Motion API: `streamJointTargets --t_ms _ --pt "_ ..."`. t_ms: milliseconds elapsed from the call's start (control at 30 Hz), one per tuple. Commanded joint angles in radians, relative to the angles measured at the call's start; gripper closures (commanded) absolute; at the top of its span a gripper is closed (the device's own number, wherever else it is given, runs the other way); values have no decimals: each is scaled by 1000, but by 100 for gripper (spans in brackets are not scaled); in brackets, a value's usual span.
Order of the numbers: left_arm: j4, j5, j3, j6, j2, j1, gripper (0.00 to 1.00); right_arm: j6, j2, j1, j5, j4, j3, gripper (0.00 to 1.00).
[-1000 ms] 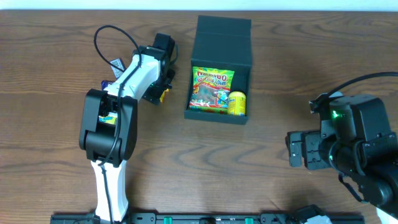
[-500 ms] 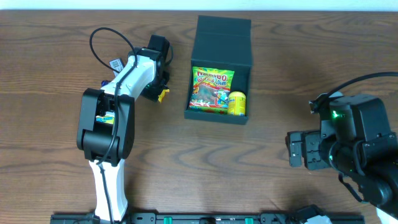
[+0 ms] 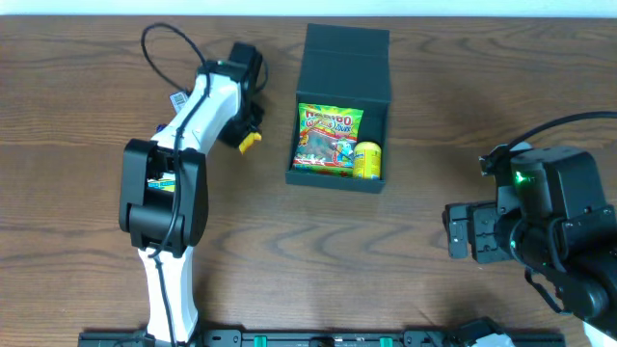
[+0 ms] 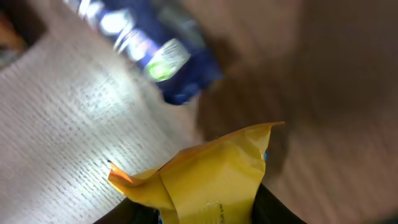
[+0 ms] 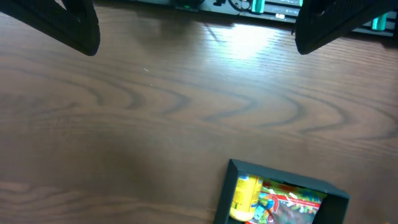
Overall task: Pack container
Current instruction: 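Carry the yellow candy into the box and release it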
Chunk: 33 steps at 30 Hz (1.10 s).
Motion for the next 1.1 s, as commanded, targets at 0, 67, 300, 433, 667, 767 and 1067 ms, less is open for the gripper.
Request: streamJointTargets --t_ms 0,67,300,433,667,767,1067 --pt "-27 0 96 103 16 -1 62 -14 -3 -9 -1 -1 9 1" --pt "-39 0 143 149 16 -11 69 -14 -3 -9 0 -1 9 1" --pt "-32 0 279 328 16 -79 72 -14 -3 -9 0 -1 9 1" --pt "27 4 327 454 16 -158 71 -14 -3 -9 -1 -1 9 1" --pt "140 100 323 741 16 -322 72 -14 -3 -9 0 -1 9 1" --pt "156 132 322 740 29 -348 73 -14 -3 -9 0 -1 9 1" --pt "190 236 322 630 106 -363 73 -14 -3 -9 0 -1 9 1"
